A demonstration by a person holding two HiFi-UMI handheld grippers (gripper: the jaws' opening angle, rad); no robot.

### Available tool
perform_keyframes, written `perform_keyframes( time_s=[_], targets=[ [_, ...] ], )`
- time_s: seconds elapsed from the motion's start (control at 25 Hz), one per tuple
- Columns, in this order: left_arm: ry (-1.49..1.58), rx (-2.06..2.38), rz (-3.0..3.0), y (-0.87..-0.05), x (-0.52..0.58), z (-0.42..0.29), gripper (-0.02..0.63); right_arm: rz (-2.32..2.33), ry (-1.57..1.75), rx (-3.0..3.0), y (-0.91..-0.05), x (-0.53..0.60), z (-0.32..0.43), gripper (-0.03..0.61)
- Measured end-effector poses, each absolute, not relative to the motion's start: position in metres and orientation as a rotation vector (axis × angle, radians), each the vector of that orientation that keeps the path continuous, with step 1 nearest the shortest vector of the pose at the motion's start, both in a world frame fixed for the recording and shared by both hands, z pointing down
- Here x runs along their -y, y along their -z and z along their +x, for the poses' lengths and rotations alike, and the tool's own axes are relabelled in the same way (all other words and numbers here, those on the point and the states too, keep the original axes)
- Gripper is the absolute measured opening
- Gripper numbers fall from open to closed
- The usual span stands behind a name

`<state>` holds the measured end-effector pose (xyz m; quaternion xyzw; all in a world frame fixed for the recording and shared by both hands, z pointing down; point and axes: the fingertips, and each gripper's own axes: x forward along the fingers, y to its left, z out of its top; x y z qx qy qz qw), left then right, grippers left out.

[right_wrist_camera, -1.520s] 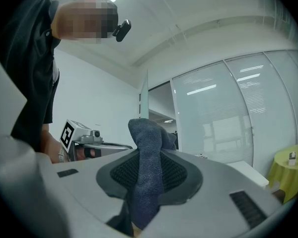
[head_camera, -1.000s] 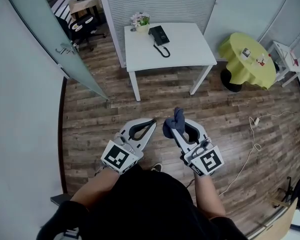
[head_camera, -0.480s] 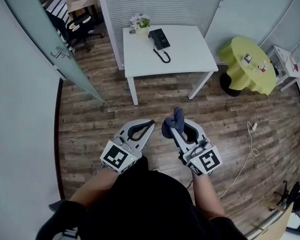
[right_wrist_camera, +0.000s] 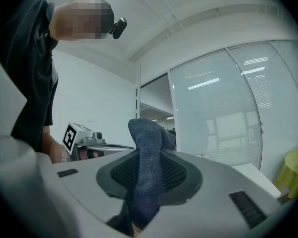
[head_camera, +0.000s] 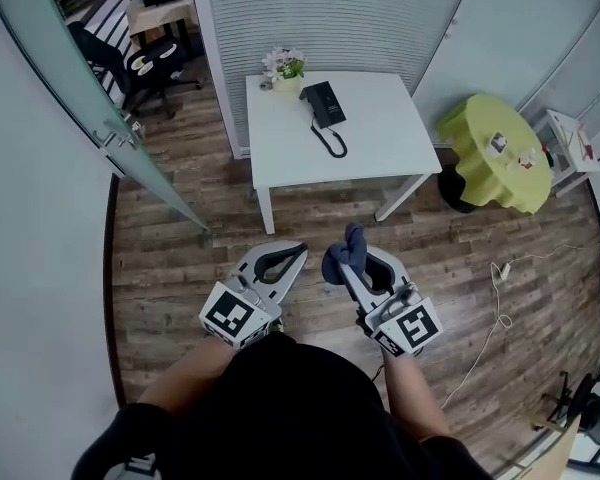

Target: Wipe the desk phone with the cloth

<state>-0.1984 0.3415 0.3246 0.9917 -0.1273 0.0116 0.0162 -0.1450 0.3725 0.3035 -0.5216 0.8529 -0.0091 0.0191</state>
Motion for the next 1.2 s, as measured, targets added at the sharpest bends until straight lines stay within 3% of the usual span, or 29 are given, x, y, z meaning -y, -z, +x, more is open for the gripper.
perform_keyframes(
  time_s=[0.56,1.2],
  targets=[
    [-0.048,0.335,3.069,-0.334,-0.257,-0.183,0.009,-1.677,0.067,-2.611,-0.315,-0.292,-0.134,0.114],
    [-0.076,0.466,3.056,-0.333,-0.191,-0.060,0.009,-1.555,0.092,-2.660,-0.320,-0.219,-0.007,0.114]
  ],
)
